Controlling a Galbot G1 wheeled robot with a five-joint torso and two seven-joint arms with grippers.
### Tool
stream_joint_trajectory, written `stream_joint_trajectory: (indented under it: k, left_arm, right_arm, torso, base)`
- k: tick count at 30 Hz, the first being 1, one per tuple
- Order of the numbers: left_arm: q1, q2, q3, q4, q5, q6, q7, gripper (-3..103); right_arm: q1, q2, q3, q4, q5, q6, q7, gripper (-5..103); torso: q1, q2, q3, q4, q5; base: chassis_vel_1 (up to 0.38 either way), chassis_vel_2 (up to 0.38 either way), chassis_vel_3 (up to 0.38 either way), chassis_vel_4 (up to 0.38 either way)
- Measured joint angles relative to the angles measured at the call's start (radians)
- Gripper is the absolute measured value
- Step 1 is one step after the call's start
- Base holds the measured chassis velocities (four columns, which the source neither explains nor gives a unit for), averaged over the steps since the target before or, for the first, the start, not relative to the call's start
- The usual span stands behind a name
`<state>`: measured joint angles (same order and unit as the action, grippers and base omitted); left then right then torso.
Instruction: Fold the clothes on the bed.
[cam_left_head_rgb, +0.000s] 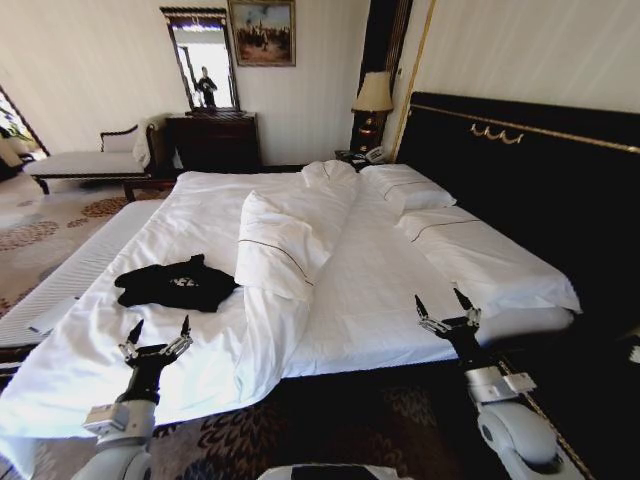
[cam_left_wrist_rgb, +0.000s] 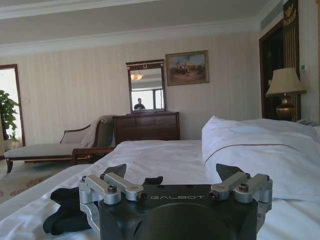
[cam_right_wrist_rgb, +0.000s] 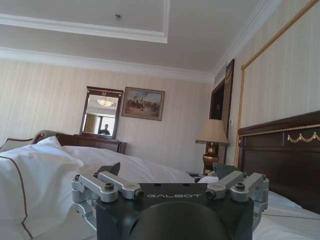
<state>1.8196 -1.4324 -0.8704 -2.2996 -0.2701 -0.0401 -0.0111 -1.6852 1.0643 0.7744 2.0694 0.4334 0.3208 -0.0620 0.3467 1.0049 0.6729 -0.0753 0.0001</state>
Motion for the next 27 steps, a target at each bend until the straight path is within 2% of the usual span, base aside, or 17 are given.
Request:
stream_joint_trajectory:
  k: [14,20,22,23,25,27]
  left_arm:
    - [-0.001,-0.001,-0.007,0.003,-0.001,0.0,0.0,100]
    - [-0.004,0.012,-0.045,-0.023,-0.041,0.011,-0.001,100]
    - [-0.003,0.022,-0.07,-0.043,-0.07,0.024,-0.005,100]
    - [-0.003,0.022,-0.07,-0.043,-0.07,0.024,-0.005,100]
    - [0.002,0.032,-0.109,-0.066,-0.105,0.04,-0.013,100]
    - [0.008,0.041,-0.163,-0.079,-0.141,0.056,-0.022,100]
  right_arm:
    - [0.019,-0.002,-0.026,-0.01,0.006,-0.013,0.025,100]
    - [0.071,-0.039,-0.066,-0.031,0.054,-0.028,0.048,100]
    - [0.106,-0.068,-0.096,-0.043,0.114,-0.046,0.049,100]
    - [0.106,-0.068,-0.096,-0.043,0.114,-0.046,0.049,100]
    - [0.157,-0.099,-0.14,-0.043,0.27,-0.094,0.062,100]
    - [0.228,-0.124,-0.197,-0.041,0.469,-0.147,0.094,100]
  torso:
    - [0.0,0.0,0.0,0.0,-0.0001]
    - [0.001,-0.001,0.0,0.0003,-0.0001]
    - [0.001,0.0,0.0,-0.0001,-0.0001]
    - [0.001,0.0,0.0,-0.0001,-0.0001]
    - [-0.001,0.0,0.0,-0.0002,-0.0001]
    - [-0.001,0.0,0.0,0.0001,-0.0003]
  base:
    - [-0.09,0.091,0.084,-0.09]
    - [-0.069,0.09,0.073,-0.068]
    - [0.0,0.0,0.0,0.0]
    - [0.0,0.0,0.0,0.0]
    - [0.001,-0.007,-0.028,0.012]
    - [0.016,-0.033,-0.048,0.024]
